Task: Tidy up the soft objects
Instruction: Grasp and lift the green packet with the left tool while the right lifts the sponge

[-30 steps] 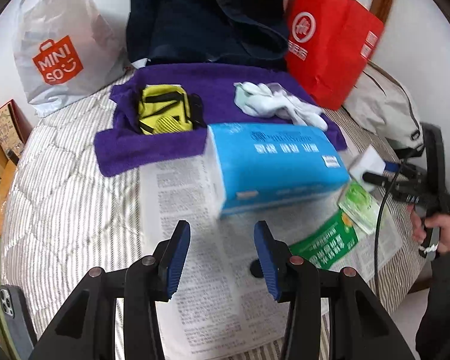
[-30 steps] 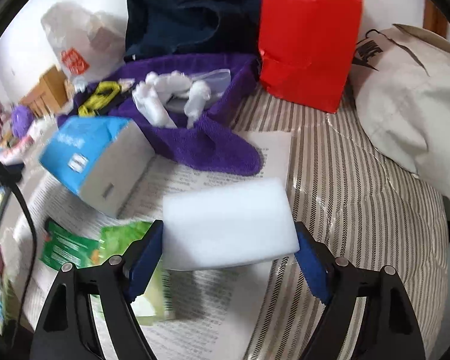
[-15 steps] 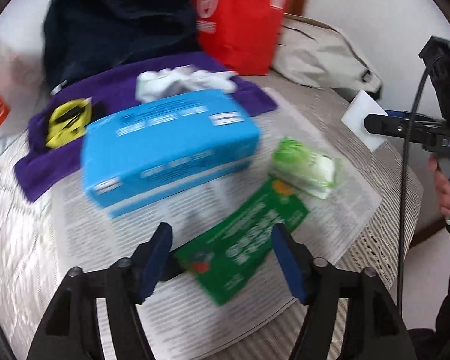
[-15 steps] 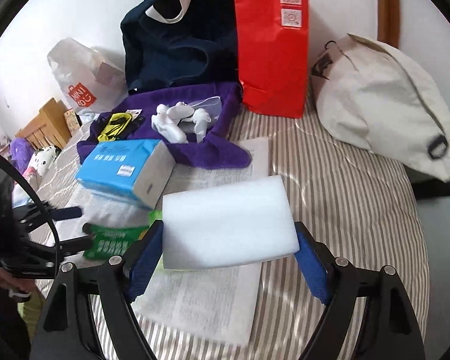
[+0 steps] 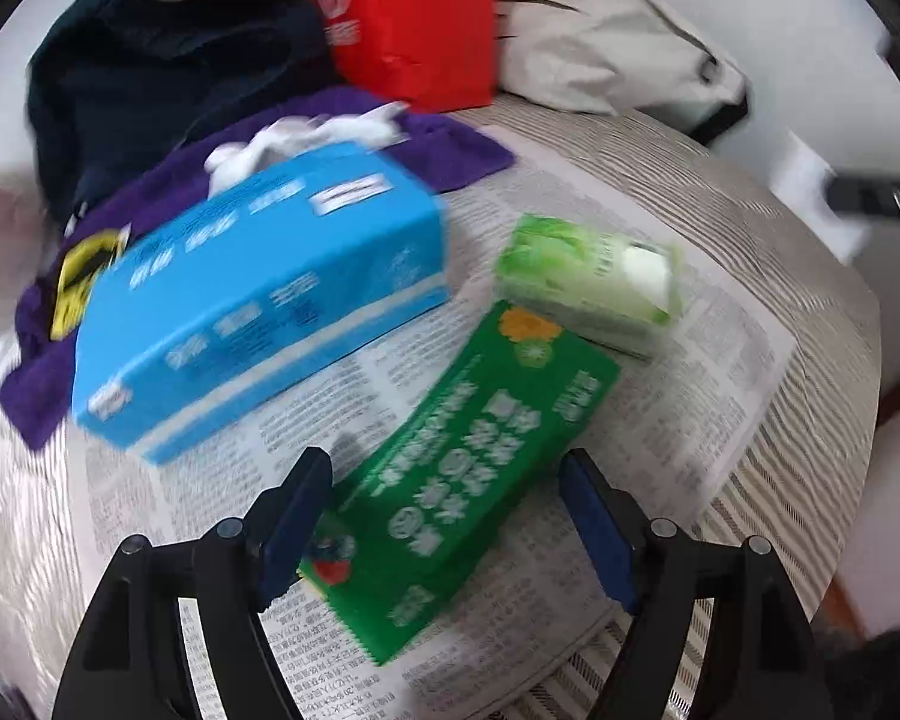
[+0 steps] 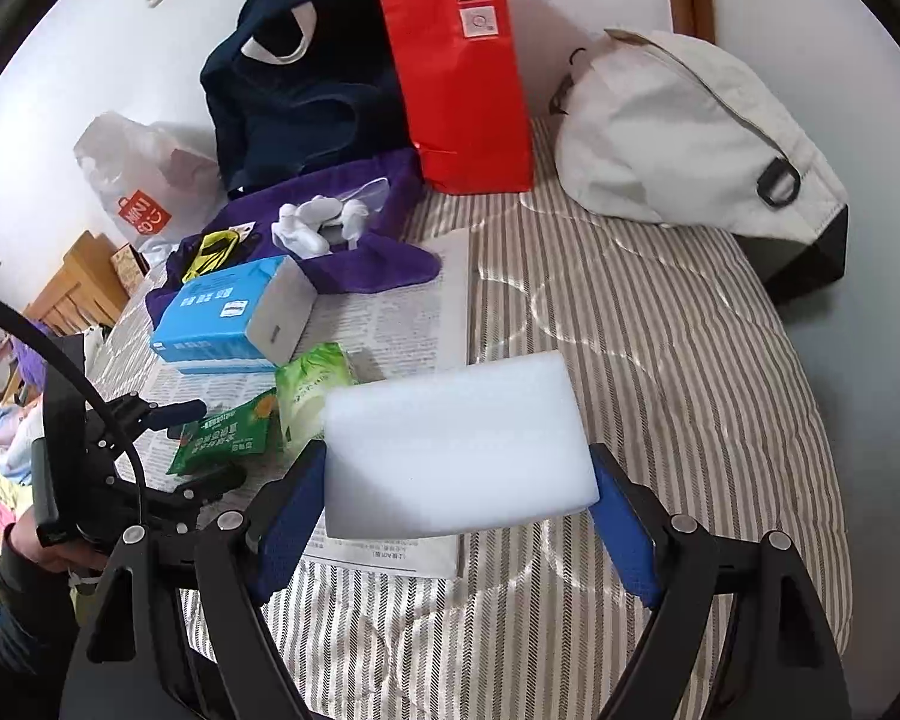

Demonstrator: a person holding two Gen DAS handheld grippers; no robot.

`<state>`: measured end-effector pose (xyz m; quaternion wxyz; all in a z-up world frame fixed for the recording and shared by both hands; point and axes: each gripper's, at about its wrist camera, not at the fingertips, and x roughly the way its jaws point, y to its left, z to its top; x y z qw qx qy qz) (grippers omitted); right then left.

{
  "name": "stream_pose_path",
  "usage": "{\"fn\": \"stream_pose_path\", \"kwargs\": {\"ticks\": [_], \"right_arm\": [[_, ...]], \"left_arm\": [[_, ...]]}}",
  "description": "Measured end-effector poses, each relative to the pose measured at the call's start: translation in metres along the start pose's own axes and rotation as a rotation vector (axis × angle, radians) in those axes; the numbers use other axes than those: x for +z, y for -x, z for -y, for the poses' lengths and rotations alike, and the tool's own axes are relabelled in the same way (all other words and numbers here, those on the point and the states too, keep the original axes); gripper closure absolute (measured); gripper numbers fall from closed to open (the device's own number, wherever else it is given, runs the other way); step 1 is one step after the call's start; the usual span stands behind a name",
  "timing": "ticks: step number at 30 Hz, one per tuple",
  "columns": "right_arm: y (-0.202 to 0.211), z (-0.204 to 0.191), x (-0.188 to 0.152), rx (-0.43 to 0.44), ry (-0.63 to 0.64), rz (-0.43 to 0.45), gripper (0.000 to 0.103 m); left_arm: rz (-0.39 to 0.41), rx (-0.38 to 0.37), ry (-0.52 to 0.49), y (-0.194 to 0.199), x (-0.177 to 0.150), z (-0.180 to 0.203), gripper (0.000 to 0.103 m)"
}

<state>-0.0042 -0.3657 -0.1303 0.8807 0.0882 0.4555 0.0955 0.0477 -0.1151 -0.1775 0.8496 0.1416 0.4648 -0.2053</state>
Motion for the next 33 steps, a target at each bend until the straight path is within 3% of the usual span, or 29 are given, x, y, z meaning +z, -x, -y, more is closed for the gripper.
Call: {"fn": "stream_pose_path", "kwargs": {"ticks": [1, 3, 6, 9, 14, 21, 33], "right_arm": [[-0.001, 0.0, -0.001, -0.002, -0.003, -0.003, 0.02], [-0.002, -0.001, -0.001, 0.002, -0.002, -0.01, 0.02], [-0.004, -0.007, -0.001, 0.011, 0.011, -0.016, 0.02], [-0.007, -0.013, -0.001, 0.025, 0.02, -0.017, 0.02], [-0.013, -0.022, -0.002, 0.045, 0.043, -0.036, 0.02], [-0.02, -0.027, -0.004, 0.065, 0.032, -0.054, 0.02], [-0.017, -0.043, -0.003, 0.089, 0.042, -0.045, 0.021]], "left_arm": [[0.006, 0.001, 0.034, 0.0, 0.0, -0.005, 0.036], [0.02, 0.005, 0.088, 0.002, -0.001, -0.015, 0.055], [0.019, -0.016, 0.136, 0.007, -0.003, -0.025, 0.07], [0.02, -0.036, 0.152, 0.009, -0.004, -0.028, 0.076], [0.028, -0.147, 0.215, 0.015, -0.003, -0.031, 0.077], [0.042, -0.146, 0.225, 0.012, 0.009, -0.025, 0.093], [0.088, -0.151, 0.223, 0.038, 0.011, -0.025, 0.098]]}}
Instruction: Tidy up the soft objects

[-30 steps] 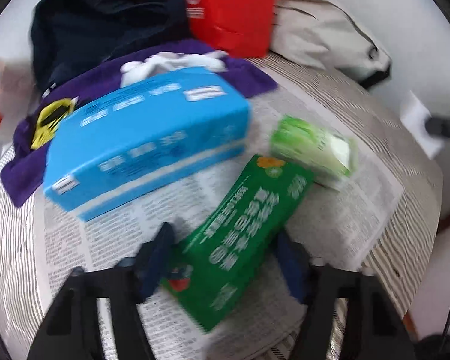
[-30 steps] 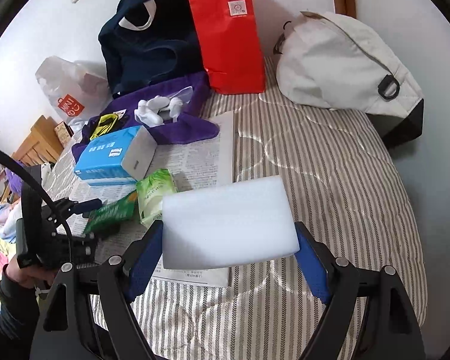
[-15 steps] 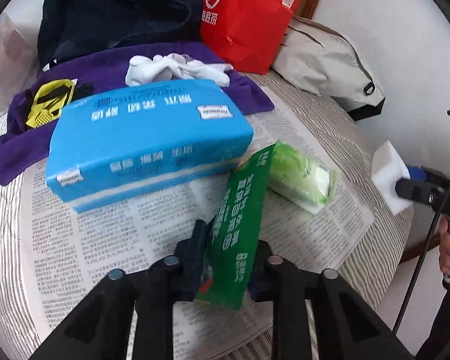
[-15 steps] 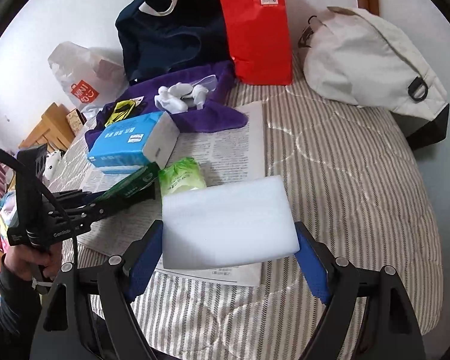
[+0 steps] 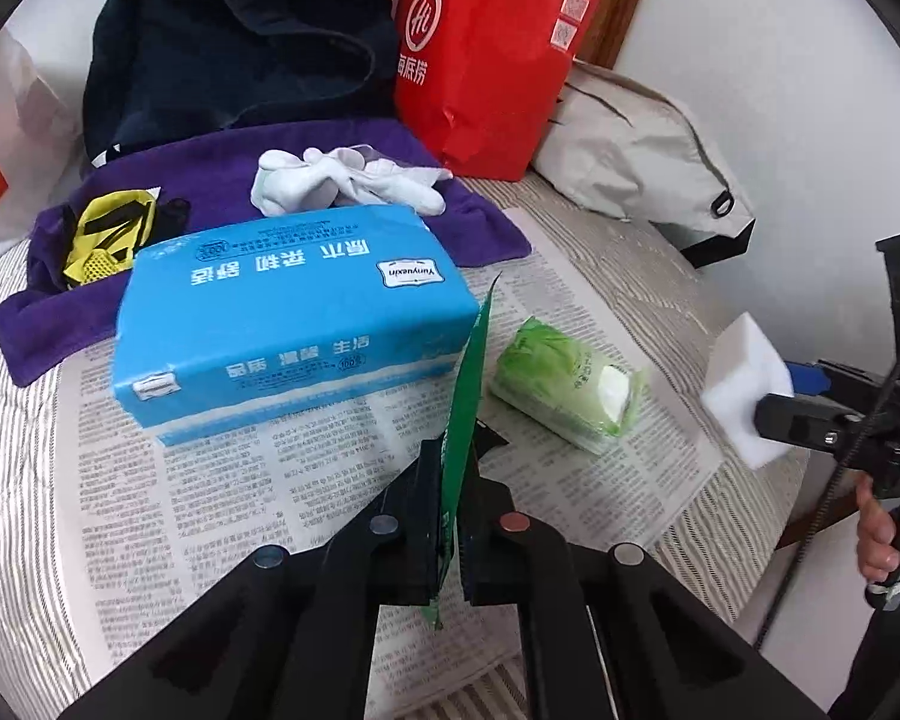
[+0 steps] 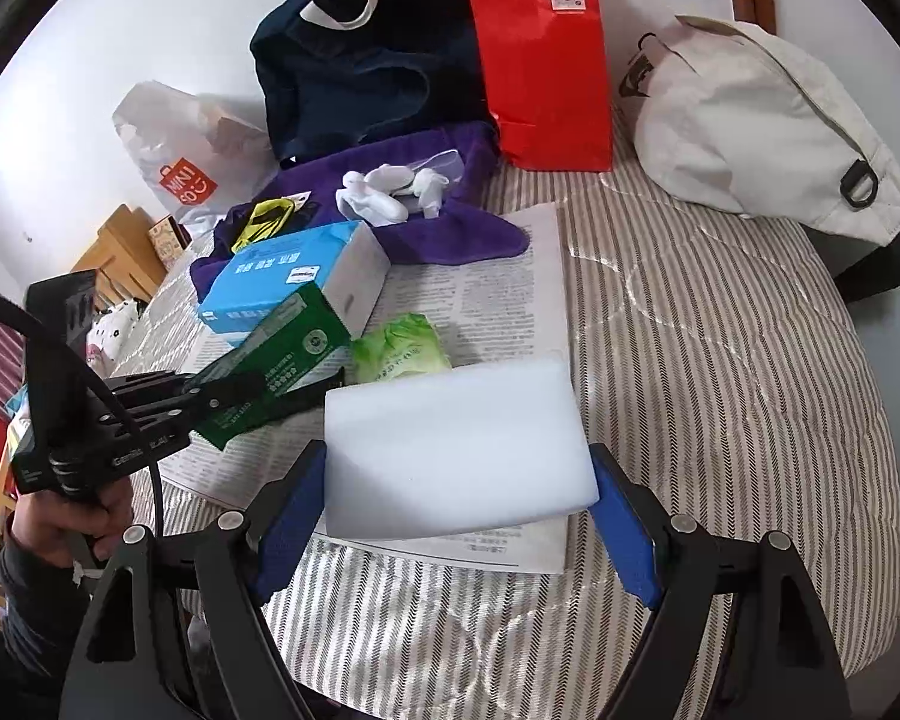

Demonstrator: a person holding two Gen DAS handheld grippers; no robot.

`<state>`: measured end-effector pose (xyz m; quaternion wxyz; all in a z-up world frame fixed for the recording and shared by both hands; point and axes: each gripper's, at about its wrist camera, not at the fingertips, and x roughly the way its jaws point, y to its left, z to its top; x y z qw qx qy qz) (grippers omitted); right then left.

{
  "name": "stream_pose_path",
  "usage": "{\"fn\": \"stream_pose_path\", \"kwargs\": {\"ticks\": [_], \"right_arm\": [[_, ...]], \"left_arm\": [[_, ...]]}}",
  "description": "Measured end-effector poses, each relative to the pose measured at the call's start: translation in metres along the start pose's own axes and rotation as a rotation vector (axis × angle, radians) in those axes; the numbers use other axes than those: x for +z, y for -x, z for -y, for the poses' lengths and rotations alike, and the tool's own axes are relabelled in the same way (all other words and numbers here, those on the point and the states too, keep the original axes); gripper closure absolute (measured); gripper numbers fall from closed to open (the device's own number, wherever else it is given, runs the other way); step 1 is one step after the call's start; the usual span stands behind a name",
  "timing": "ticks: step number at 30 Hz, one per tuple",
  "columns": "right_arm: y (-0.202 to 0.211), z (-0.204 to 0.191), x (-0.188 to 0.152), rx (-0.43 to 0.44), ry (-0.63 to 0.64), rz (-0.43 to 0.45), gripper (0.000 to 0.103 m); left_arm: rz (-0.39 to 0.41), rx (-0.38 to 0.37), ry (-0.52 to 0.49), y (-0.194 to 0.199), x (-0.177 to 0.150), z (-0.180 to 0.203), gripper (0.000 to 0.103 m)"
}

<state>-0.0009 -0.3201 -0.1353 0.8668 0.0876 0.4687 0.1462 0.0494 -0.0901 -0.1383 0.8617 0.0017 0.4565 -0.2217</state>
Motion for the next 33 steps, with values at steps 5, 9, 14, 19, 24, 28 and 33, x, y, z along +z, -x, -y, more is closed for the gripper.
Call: {"fn": "stream_pose_path", "kwargs": {"ticks": [5, 9, 14, 19, 24, 28, 33], "right_arm": [[0.002, -0.005, 0.003, 0.007, -0.002, 0.008, 0.021], [0.004, -0.013, 0.004, 0.016, 0.004, 0.016, 0.021], [0.006, -0.025, 0.007, 0.027, 0.018, 0.023, 0.021], [0.007, -0.039, 0.013, 0.027, 0.04, 0.033, 0.021], [0.004, -0.051, 0.02, 0.029, 0.053, 0.031, 0.021], [0.002, -0.059, 0.028, 0.029, 0.057, 0.037, 0.021], [0.001, -0.071, 0.041, 0.028, 0.068, 0.056, 0.021]], "left_arm": [[0.02, 0.0, -0.008, 0.014, -0.001, 0.003, 0.098], [0.041, 0.01, -0.013, 0.027, -0.002, 0.005, 0.098], [0.071, 0.028, -0.001, 0.045, -0.002, 0.002, 0.098], [0.103, 0.048, 0.016, 0.061, 0.0, -0.004, 0.098], [0.14, 0.073, 0.026, 0.079, 0.004, -0.01, 0.098], [0.16, 0.088, 0.041, 0.089, 0.009, -0.019, 0.098], [0.19, 0.108, 0.076, 0.098, 0.017, -0.037, 0.098]]}}
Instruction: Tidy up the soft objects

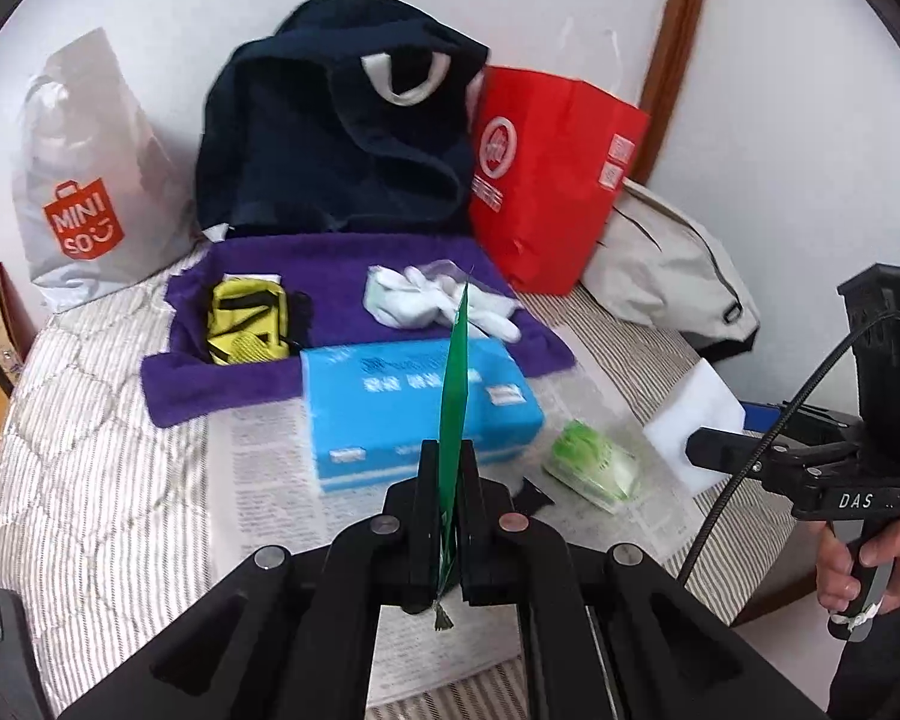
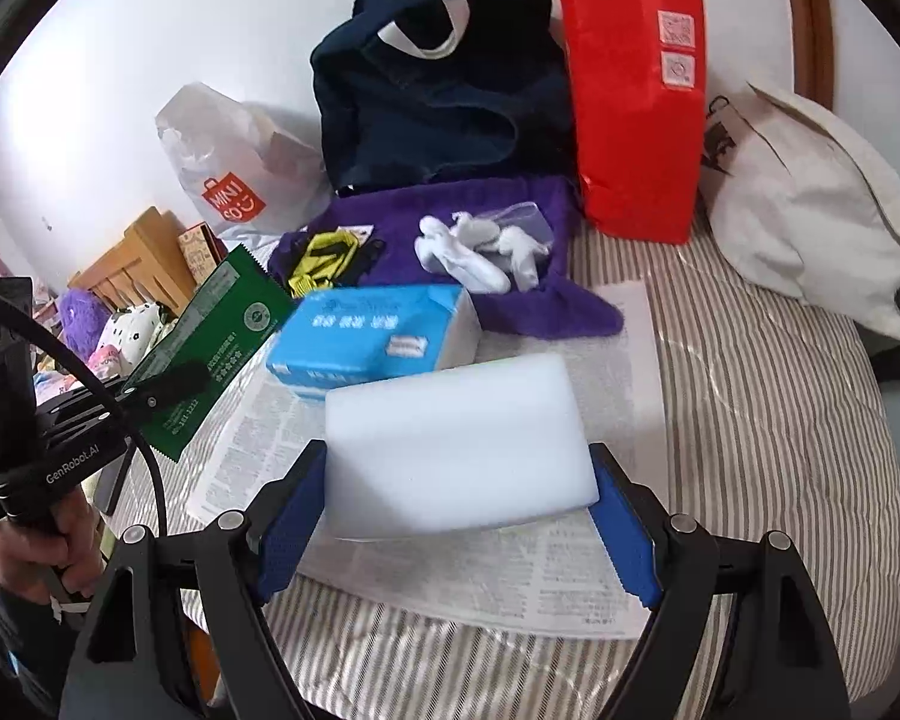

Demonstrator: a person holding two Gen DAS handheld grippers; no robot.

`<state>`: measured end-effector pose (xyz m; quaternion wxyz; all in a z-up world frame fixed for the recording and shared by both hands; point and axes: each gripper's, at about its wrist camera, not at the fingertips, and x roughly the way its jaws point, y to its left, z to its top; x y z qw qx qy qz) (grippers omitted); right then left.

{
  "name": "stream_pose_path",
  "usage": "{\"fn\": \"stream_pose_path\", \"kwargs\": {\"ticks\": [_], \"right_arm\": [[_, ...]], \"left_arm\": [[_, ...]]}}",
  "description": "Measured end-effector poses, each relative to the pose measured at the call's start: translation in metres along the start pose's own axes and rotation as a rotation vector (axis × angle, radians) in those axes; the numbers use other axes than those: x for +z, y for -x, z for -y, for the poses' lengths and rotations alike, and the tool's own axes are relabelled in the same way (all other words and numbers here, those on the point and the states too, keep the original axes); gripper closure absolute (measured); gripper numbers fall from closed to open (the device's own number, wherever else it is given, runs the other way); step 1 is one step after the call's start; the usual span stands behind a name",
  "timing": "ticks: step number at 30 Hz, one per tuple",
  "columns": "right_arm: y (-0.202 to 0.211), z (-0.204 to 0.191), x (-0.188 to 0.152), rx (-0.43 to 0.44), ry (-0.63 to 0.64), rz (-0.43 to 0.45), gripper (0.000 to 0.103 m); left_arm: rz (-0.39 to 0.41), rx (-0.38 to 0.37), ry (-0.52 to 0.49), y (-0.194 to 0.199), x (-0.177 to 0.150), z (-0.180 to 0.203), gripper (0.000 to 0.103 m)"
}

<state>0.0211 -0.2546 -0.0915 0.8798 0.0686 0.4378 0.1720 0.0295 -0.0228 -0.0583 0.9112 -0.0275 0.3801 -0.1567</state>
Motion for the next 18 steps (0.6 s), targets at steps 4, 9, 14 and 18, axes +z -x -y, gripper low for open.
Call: {"fn": "stream_pose_path", "kwargs": {"ticks": [4, 9, 14, 18], "right_arm": [[-0.005, -0.006, 0.012, -0.005, 0.013, 0.01, 0.021], [-0.011, -0.013, 0.026, -0.005, 0.021, 0.021, 0.021], [-0.017, -0.019, 0.044, -0.013, 0.024, 0.04, 0.021], [-0.024, -0.021, 0.058, -0.017, 0.018, 0.054, 0.021]], "left_arm": [[0.022, 0.016, 0.027, 0.002, 0.009, -0.015, 0.098], [0.047, 0.045, 0.044, 0.004, 0.02, -0.031, 0.098], [0.078, 0.078, 0.042, 0.008, 0.029, -0.041, 0.098], [0.095, 0.083, 0.048, 0.01, 0.037, -0.05, 0.098]]}}
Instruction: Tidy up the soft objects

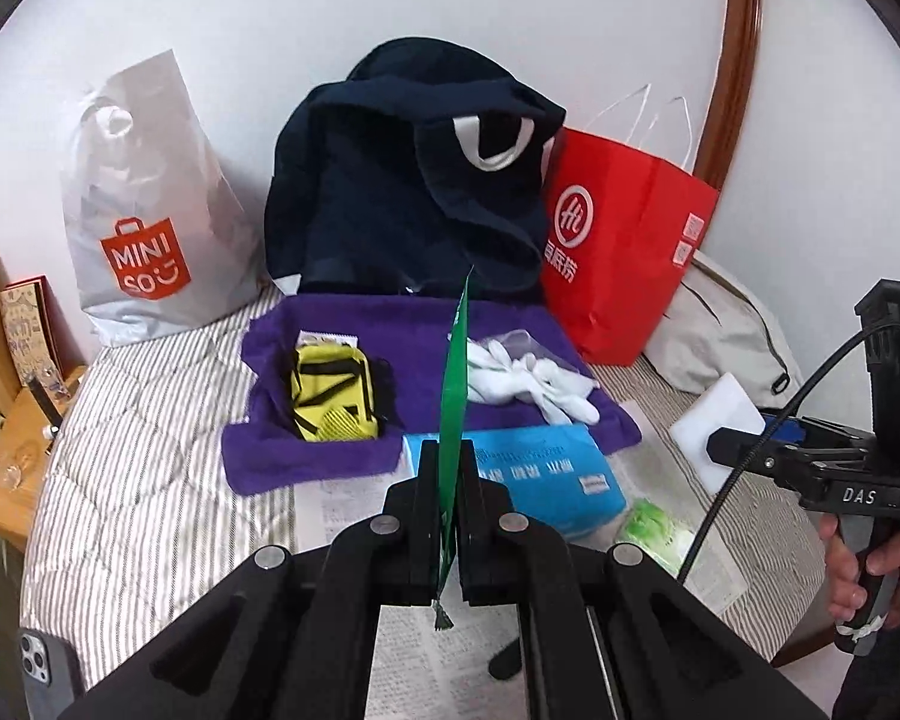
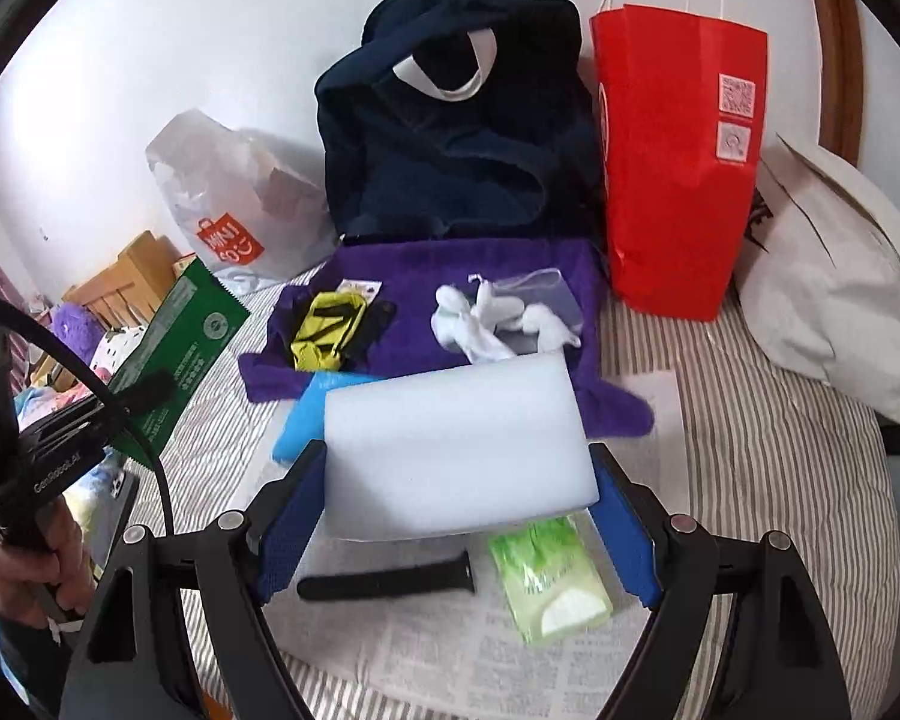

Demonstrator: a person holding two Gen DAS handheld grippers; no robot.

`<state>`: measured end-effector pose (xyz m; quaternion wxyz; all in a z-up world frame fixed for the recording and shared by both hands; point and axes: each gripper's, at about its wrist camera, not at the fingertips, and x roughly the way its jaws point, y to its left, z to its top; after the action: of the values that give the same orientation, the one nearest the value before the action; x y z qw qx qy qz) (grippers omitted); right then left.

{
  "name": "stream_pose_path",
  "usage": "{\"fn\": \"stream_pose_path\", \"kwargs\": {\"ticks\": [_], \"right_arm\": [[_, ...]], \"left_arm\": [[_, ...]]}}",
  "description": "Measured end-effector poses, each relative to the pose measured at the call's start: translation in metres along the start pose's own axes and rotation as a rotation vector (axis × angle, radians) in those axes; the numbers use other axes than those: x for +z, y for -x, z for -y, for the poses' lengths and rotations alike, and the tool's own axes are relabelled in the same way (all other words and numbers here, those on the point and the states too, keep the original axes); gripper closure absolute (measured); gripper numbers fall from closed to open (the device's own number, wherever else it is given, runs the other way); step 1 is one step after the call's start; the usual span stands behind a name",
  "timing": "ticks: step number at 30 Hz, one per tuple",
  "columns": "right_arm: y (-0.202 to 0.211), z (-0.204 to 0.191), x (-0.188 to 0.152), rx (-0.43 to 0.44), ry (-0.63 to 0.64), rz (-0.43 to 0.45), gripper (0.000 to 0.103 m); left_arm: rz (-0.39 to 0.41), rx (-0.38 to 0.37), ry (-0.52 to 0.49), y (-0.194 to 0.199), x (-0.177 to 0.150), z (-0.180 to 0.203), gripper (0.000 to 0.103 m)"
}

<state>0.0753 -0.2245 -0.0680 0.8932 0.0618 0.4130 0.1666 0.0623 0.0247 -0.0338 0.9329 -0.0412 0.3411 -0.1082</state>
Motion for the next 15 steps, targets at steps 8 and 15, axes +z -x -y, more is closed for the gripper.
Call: {"fn": "stream_pose_path", "kwargs": {"ticks": [8, 15], "right_arm": [[-0.016, -0.003, 0.018, -0.018, 0.003, 0.007, 0.021], [-0.03, -0.001, 0.032, -0.021, -0.005, 0.012, 0.021]], "left_arm": [[0.018, 0.004, 0.005, -0.006, 0.015, -0.012, 0.098], [0.002, 0.019, -0.004, -0.025, 0.023, -0.021, 0.098]]}}
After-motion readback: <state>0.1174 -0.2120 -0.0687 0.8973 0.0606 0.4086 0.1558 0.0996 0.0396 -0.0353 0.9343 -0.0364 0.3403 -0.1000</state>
